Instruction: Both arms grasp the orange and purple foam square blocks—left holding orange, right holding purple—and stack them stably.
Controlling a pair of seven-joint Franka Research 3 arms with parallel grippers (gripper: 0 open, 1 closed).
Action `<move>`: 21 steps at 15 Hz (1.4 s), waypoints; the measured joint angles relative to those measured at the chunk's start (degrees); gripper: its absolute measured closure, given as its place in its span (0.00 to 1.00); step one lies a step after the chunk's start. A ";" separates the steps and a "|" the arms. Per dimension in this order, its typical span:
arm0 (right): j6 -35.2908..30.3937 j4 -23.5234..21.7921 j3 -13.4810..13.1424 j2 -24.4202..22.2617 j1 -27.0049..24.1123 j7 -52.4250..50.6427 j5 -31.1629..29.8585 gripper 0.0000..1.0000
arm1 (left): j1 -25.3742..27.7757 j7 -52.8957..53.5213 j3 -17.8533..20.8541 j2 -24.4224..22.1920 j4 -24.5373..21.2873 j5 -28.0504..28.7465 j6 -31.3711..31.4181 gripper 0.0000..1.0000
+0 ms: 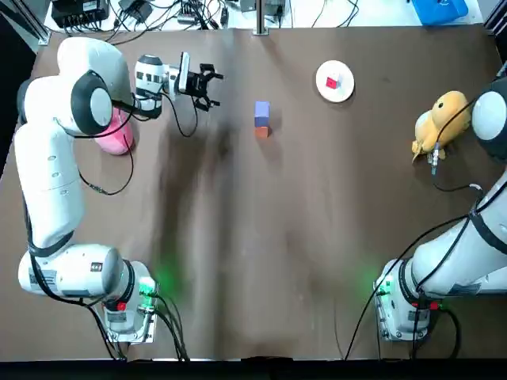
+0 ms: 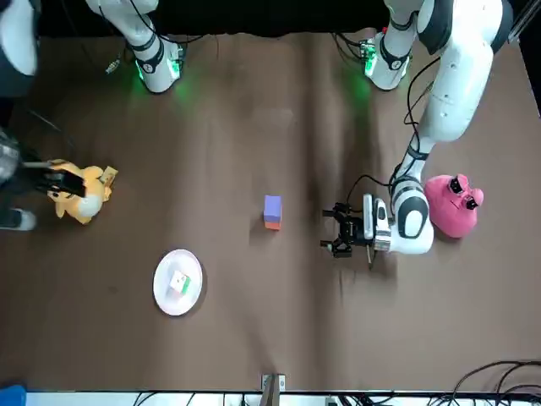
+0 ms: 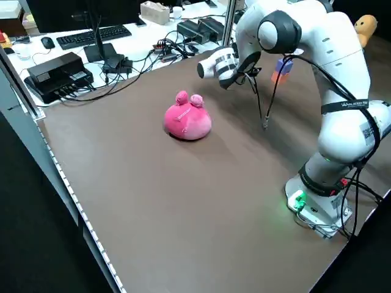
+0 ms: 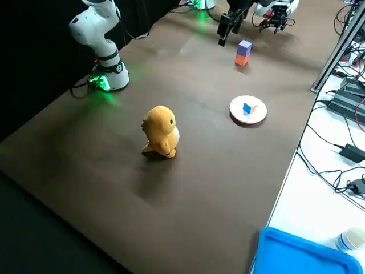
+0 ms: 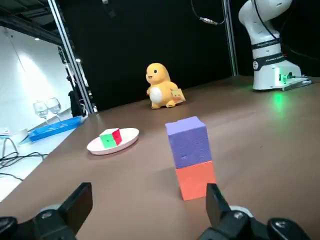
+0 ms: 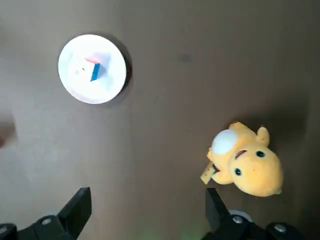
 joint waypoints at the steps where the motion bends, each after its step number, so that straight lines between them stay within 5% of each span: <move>1: -0.05 -0.62 -0.01 -0.69 -1.05 -1.37 -0.01 0.00 | 0.47 -0.23 0.05 -0.86 -0.51 0.01 0.00 0.00; 8: 6.72 -17.03 0.47 -12.23 -1.77 -2.18 -0.16 0.00 | 3.69 -25.26 0.17 -9.31 -8.07 0.47 -0.05 0.00; 21: 7.77 -19.20 0.71 -13.35 -2.00 -4.16 -0.16 0.00 | 7.36 -99.73 1.44 -28.48 -8.13 31.47 0.04 0.00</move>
